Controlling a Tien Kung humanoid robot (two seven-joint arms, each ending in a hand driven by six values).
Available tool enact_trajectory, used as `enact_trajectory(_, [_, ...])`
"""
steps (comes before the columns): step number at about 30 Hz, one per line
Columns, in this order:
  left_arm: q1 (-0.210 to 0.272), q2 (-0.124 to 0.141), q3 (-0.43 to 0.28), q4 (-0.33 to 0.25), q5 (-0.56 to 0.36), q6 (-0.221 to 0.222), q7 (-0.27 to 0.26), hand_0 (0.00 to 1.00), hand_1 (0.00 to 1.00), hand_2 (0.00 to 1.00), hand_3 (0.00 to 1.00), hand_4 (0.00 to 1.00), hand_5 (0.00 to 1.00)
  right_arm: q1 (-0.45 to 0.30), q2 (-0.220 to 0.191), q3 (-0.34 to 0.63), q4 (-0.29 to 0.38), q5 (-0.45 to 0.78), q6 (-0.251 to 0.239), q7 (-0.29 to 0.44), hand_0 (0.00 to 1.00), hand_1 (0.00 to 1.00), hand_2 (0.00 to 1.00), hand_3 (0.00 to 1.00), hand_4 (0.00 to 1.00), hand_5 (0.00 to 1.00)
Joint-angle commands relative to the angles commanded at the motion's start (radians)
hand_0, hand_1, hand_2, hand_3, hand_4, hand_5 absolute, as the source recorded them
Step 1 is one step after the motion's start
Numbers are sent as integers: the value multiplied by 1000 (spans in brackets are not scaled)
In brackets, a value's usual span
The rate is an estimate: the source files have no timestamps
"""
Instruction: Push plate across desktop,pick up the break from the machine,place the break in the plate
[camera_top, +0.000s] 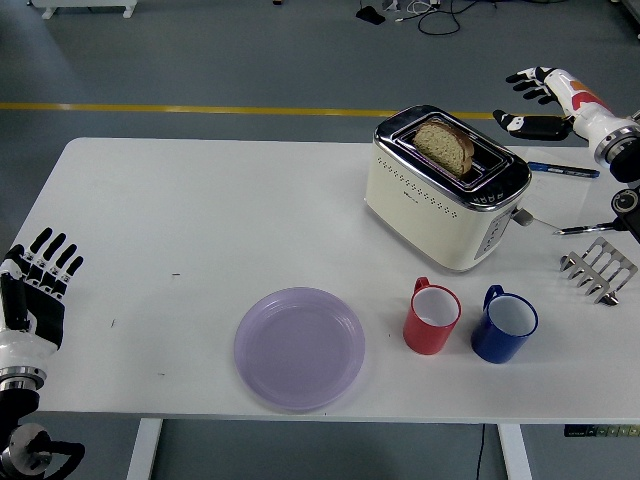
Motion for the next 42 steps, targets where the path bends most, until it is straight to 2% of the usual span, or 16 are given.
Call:
enact_trajectory(6, [3, 5, 7, 5, -5, -1, 4, 789, 788, 819, 790, 489, 998, 98, 81, -107, -144, 33, -5, 3, 844, 807, 835, 840, 797, 413])
enact_trajectory(9, [3, 6, 10, 7, -5, 0, 4, 789, 788, 819, 790, 489, 998, 131, 111, -133, -196, 59, 0, 1, 844, 807, 835, 840, 797, 413])
enact_trajectory(18, [2, 10, 15, 10, -6, -1, 6, 788, 787, 819, 787, 492, 998, 199, 181, -212, -295, 101, 9, -5, 837, 800, 811, 831, 811, 422])
enact_trajectory(22, [-5, 14, 25, 11, -7, -1, 6, 788, 787, 819, 787, 492, 998, 241, 237, -300, -388, 122, 17, -21, 837, 800, 811, 831, 811, 422])
enact_trajectory(23, [-8, 15, 29, 12, -8, -1, 6, 787, 786, 816, 783, 491, 998, 249, 249, -322, -411, 130, 20, -23, 790, 761, 757, 801, 812, 425])
enact_trajectory(28, [-13, 14, 41, 14, -9, -2, 6, 787, 786, 816, 783, 491, 998, 266, 279, -382, -466, 171, 24, -32, 790, 761, 757, 801, 812, 425])
enact_trajectory(29, [-13, 14, 43, 14, -10, -2, 6, 787, 786, 815, 783, 490, 998, 270, 285, -399, -475, 174, 21, -36, 718, 697, 667, 750, 805, 426])
enact_trajectory(34, [-10, 17, 51, 16, -12, -2, 5, 787, 786, 815, 783, 490, 998, 283, 305, -461, -506, 173, 0, -63, 718, 697, 667, 750, 805, 426])
enact_trajectory(35, [-10, 18, 52, 16, -12, -2, 5, 786, 785, 815, 783, 486, 998, 284, 308, -470, -510, 172, -3, -67, 580, 601, 575, 686, 791, 412])
enact_trajectory(40, [-14, 17, 57, 18, -13, -1, 4, 786, 785, 815, 783, 486, 998, 288, 317, -516, -521, 177, -28, -78, 580, 601, 575, 686, 791, 412])
enact_trajectory(41, [-15, 17, 58, 18, -13, -1, 4, 786, 783, 815, 783, 487, 998, 289, 318, -520, -522, 179, -31, -79, 386, 465, 462, 565, 708, 333])
enact_trajectory(42, [-16, 17, 60, 20, -13, -1, 4, 786, 783, 815, 783, 487, 998, 290, 322, -532, -523, 180, -45, -81, 386, 465, 462, 565, 708, 333])
